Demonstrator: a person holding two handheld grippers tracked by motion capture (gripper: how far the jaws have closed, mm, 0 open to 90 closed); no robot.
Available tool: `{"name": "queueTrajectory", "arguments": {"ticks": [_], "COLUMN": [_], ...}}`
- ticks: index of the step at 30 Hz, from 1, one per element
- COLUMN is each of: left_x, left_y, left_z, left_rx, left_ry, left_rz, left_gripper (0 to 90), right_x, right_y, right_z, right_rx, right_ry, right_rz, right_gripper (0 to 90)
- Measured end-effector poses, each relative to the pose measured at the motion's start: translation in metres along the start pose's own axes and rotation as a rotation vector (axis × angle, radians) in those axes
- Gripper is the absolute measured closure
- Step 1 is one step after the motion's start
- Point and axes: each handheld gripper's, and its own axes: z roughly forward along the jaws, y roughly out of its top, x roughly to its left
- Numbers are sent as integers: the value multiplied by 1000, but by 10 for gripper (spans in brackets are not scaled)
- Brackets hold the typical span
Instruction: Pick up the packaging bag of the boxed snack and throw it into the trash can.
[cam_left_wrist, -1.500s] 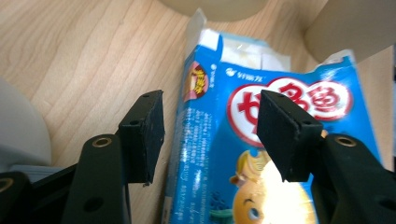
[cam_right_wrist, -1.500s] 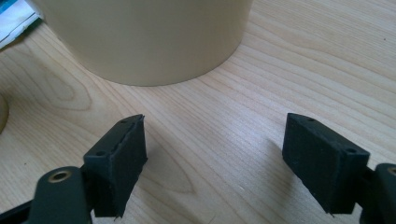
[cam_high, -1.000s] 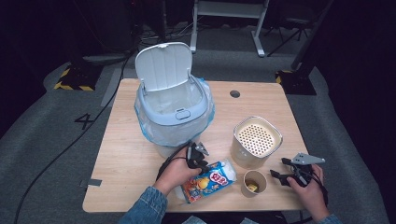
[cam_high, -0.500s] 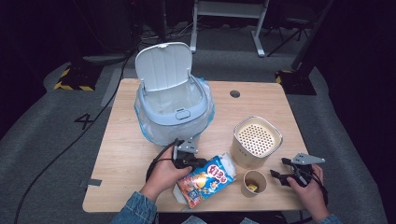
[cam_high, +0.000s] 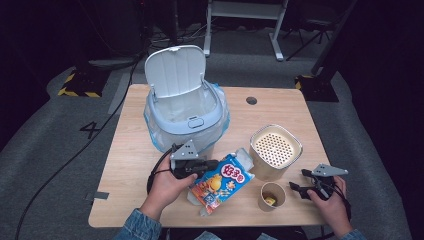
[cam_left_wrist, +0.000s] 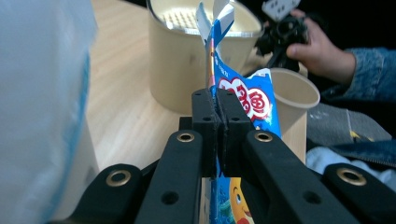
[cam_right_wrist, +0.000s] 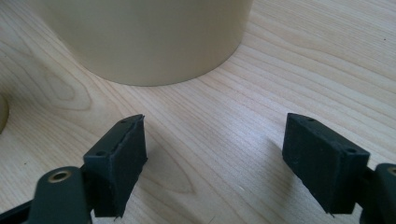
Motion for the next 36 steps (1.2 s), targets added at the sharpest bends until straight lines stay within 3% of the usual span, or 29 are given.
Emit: {"name": "queueTrajectory", "arguments": {"ticks": [19,36], "left_x": [-9,-11], "left_y": [56,91], "left_z": [-33,-55], "left_rx": [-157,-302], "left_ry": [45,122], "left_rz": [75,79], "left_gripper": [876,877], "right_x": [0,0], "right_y": [0,0], "right_z": [0,0], "right_rx": [0,0], "right_ry": [0,0], "right_rz": [0,0], "right_gripper": [220,220]}}
